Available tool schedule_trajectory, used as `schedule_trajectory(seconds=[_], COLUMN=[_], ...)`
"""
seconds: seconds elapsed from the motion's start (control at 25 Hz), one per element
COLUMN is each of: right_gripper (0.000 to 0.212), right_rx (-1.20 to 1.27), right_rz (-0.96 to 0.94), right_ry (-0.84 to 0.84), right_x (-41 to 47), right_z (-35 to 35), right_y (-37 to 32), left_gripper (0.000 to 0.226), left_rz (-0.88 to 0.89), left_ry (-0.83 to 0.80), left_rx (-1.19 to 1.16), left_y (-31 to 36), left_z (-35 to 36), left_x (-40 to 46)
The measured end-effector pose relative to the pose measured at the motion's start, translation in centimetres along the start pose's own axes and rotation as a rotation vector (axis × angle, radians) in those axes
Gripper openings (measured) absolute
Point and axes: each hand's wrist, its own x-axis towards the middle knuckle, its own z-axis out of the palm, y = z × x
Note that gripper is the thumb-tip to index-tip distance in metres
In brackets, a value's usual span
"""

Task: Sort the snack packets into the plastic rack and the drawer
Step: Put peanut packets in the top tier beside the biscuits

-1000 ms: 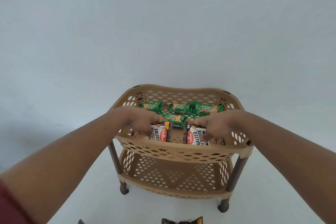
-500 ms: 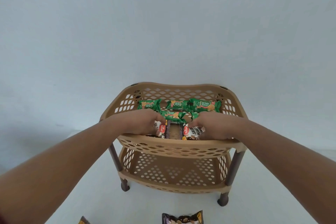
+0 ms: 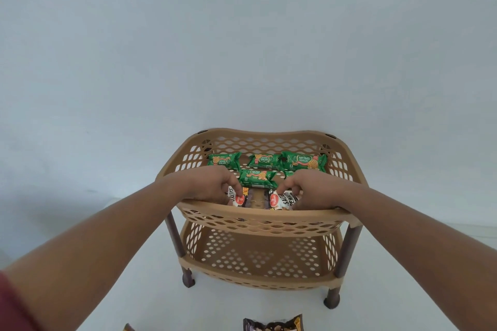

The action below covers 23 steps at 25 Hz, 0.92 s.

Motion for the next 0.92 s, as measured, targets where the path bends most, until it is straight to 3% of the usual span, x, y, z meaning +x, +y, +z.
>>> schedule_trajectory(seconds=[0.16,0.4,0.52,0.64,0.76,0.92], right_gripper=[0.045,0.013,0.007,0.016,0.025,0.014], right_rx=[0.085,0.141,0.137,0.189,0.319,0.391], right_rz=[-0.009,-0.186,-0.341,-0.347,-0.227,-0.121], right_ry=[0.128,0.555,0.630,0.487,0.276,0.016], right_x=[-1.3,-6.4,-10.3,-13.4,-14.8,-15.2], right_z=[-0.6,0.0,3.5,9.6,16.7,25.2], right_y=[-0.4,-3.7,-6.0,-6.8,-7.2,-8.1], left_gripper=[0.040,0.022,0.010,0.006,0.003,0.017], left_rz=[0.048,0.170,0.162,0.033,-0.239,-0.553], left_ry=[0.143,0.566,0.653,0.559,0.500,0.453], left_rx=[-0.013,-0.254,-0.378,-0.424,-0.462,-0.502], left_y=[0.3,3.1,3.6,3.1,1.5,-0.6], left_z=[-0.8,1.2,5.5,11.6,18.6,27.5], left_x=[-1.5,-8.8,-14.0,-17.9,-21.1,-25.7])
